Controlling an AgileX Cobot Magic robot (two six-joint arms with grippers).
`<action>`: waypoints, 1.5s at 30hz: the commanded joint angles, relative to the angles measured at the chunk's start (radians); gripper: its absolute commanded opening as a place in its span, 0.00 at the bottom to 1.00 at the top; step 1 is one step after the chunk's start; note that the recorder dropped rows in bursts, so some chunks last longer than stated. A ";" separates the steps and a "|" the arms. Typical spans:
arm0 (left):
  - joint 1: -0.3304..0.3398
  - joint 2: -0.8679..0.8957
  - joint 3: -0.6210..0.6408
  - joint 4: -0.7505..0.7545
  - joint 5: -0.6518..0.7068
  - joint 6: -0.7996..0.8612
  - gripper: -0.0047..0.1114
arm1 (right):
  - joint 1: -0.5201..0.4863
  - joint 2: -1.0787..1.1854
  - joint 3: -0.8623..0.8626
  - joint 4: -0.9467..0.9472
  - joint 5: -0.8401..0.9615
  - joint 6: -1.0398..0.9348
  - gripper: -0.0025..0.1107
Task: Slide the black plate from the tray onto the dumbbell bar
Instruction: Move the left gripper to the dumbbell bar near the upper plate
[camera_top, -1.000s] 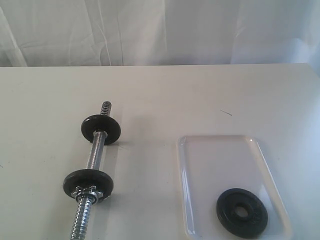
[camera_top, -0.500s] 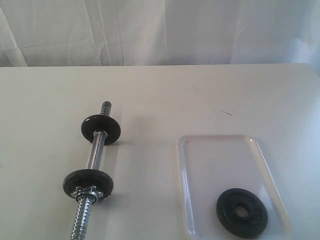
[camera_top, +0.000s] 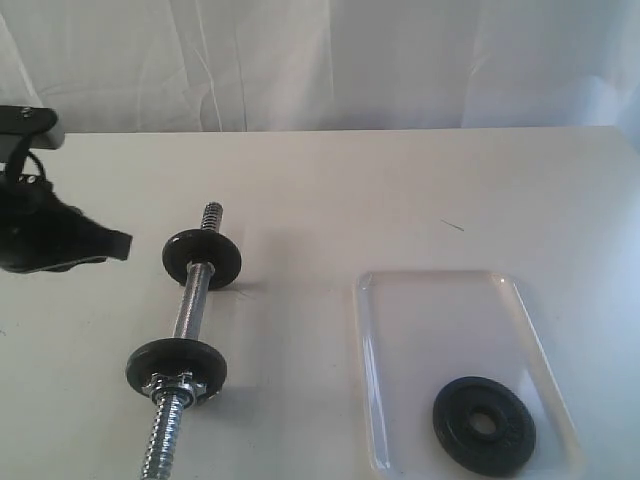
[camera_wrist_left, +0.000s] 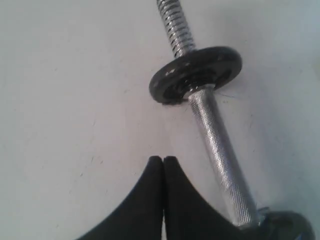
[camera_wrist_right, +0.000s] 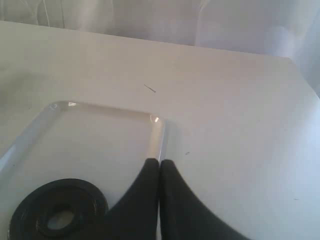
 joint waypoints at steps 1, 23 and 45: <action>-0.027 0.105 -0.115 -0.027 0.010 -0.031 0.04 | 0.004 -0.006 0.002 -0.005 -0.008 -0.003 0.02; -0.027 0.356 -0.221 -0.273 0.127 -0.153 0.58 | 0.004 -0.006 0.002 -0.006 -0.008 -0.003 0.02; -0.098 0.510 -0.221 -0.443 -0.042 0.018 0.57 | 0.004 -0.006 0.002 -0.006 -0.008 -0.003 0.02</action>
